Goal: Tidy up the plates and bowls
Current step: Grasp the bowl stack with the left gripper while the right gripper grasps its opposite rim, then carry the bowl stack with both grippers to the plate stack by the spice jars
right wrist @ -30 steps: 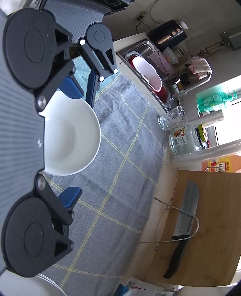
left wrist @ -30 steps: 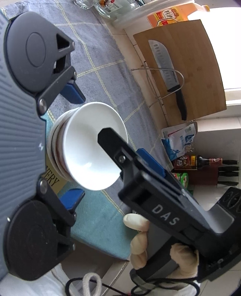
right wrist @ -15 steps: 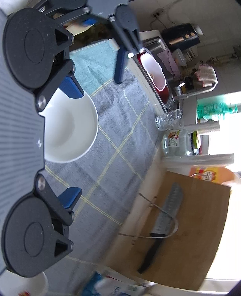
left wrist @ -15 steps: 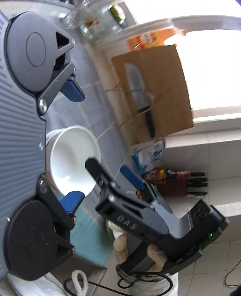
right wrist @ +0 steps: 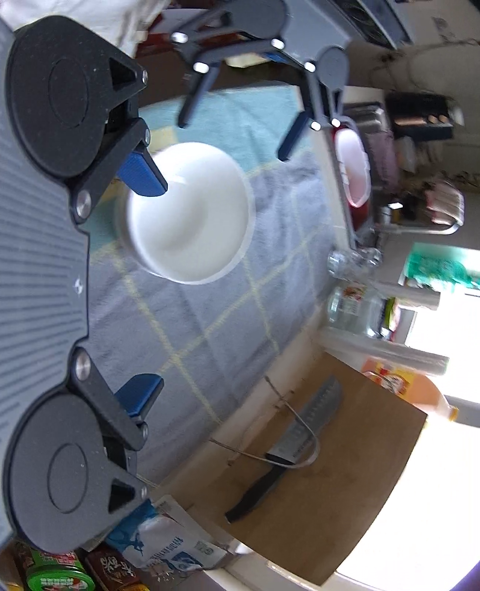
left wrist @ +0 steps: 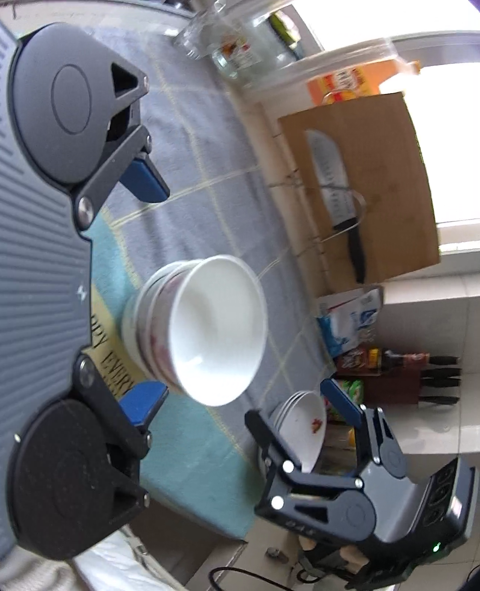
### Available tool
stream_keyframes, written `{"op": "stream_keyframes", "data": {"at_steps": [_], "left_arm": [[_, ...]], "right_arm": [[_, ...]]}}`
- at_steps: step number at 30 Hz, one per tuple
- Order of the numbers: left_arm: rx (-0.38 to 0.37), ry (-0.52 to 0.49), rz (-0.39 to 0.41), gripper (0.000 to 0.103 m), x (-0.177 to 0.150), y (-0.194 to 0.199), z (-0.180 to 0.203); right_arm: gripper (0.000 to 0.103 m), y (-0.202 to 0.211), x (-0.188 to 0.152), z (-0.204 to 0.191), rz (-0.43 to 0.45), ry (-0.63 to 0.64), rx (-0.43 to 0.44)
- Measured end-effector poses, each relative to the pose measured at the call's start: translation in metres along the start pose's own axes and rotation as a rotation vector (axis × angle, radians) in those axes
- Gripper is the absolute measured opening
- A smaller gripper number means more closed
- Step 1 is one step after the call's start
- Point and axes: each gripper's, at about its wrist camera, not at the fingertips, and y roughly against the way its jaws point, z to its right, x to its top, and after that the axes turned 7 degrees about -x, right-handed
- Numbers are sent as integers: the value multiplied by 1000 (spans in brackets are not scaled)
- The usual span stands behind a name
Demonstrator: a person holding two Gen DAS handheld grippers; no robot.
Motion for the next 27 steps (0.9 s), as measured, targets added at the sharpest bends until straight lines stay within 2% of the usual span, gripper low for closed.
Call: {"op": "stream_keyframes", "data": {"at_steps": [4, 8, 13, 20, 27], "left_arm": [[-70, 1, -55, 102, -5, -12, -3], [-111, 3, -89, 102, -9, -27, -8], [-77, -128, -124, 102, -14, -49, -15], [-219, -244, -126, 101, -12, -65, -32], [-298, -379, -124, 100, -7, -80, -34]], "right_arm": [[103, -12, -9, -9, -59, 14, 33], [103, -33, -17, -24, -110, 44, 28], [103, -65, -25, -39, -166, 49, 24], [103, -79, -18, -44, -170, -9, 26], [103, -82, -9, -49, -181, 6, 26]]}}
